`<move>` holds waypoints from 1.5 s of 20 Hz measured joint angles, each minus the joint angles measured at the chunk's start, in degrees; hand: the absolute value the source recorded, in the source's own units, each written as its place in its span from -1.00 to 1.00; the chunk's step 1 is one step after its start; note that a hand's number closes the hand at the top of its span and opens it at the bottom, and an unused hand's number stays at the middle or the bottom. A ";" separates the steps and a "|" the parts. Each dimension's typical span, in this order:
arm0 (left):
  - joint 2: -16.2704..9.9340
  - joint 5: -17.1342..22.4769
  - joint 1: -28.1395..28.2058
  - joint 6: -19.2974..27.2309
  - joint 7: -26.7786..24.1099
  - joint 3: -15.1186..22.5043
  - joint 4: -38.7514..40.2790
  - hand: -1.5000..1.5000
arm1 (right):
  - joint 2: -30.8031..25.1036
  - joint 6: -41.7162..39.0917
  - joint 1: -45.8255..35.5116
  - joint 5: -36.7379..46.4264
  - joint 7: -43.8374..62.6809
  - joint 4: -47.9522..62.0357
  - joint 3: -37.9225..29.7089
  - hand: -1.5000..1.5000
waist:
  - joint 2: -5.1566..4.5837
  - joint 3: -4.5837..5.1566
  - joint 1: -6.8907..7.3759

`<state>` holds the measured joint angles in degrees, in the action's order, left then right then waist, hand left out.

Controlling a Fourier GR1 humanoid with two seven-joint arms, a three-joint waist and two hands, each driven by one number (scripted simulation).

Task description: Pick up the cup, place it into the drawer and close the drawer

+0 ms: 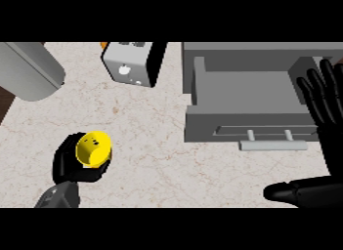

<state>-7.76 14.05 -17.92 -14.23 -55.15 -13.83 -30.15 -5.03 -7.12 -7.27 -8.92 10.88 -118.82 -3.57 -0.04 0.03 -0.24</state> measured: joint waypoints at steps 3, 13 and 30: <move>0.14 -0.15 -0.11 0.94 -0.60 0.24 -1.37 1.00 | 0.35 0.07 1.58 0.46 -0.01 -1.77 0.65 -1.00 | 0.03 0.00 0.00; 1.73 0.20 2.12 0.46 3.05 4.70 -16.80 1.00 | -0.03 -0.48 2.61 -0.28 0.20 -2.01 -0.10 -1.00 | 0.25 -0.08 0.64; 6.70 2.27 -5.57 12.25 35.32 13.20 -50.96 1.00 | 0.12 -0.29 2.73 0.24 0.05 -1.62 -0.16 -1.00 | 0.16 -0.05 0.23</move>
<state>-1.06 16.31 -23.49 -1.98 -19.83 -0.63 -81.12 -4.91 -7.41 -4.54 -8.68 10.93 -120.45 -3.73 0.12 -0.02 -0.01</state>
